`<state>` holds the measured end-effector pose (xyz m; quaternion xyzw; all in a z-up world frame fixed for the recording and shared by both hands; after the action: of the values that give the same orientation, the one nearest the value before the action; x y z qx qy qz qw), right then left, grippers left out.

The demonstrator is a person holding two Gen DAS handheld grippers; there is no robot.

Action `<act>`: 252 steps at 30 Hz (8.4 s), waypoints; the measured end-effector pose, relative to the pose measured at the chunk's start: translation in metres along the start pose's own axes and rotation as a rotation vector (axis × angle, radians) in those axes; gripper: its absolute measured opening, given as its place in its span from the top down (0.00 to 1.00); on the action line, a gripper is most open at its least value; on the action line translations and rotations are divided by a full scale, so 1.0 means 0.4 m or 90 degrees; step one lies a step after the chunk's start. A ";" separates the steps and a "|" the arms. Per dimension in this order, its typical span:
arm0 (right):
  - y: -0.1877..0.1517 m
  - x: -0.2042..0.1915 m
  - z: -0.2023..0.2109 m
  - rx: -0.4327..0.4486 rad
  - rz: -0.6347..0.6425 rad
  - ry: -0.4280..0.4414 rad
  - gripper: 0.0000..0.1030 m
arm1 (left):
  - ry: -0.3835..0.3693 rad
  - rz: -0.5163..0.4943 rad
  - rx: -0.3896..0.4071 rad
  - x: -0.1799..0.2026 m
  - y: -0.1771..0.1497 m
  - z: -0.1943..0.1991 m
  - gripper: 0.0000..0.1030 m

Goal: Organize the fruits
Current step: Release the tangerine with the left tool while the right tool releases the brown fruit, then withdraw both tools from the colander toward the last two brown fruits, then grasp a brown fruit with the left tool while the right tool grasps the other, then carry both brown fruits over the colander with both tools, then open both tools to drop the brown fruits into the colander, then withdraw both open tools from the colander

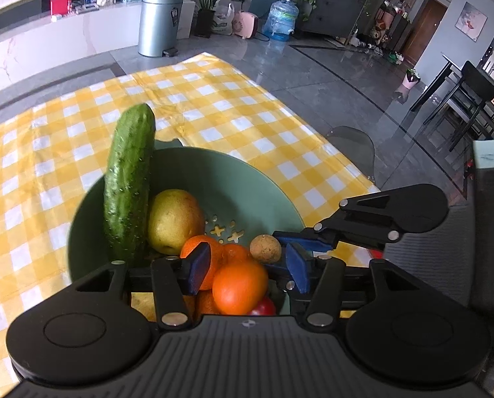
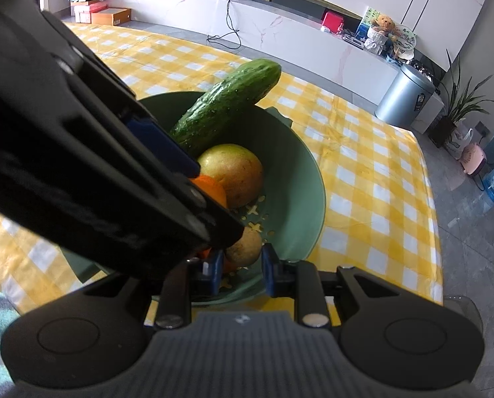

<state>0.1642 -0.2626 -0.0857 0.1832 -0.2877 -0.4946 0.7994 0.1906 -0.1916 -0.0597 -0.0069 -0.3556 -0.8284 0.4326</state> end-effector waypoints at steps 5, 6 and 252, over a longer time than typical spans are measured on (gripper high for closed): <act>0.005 -0.002 0.005 -0.005 0.006 -0.013 0.79 | 0.021 -0.010 0.009 0.012 -0.001 0.043 0.40; 0.004 -0.002 0.006 -0.005 0.008 -0.014 0.79 | 0.026 -0.009 0.011 0.012 -0.002 0.051 0.39; -0.020 -0.068 0.427 0.194 -0.374 -0.028 0.08 | 0.251 -0.056 0.287 0.082 -0.160 0.457 0.20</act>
<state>0.0397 -0.2432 0.0331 0.3652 -0.3106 -0.6588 0.5798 0.0697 -0.0824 0.0501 0.2659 -0.4397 -0.7318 0.4477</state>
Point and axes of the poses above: each gripper's, at about its wrist camera, not at the fingertips, and z roughly against the way its jaws point, x to its right, y to its top, the point moved 2 cm from there along -z, roughly the way its jaws point, and after that the axes turned 6 degrees about -y, right-handed, at the moved point
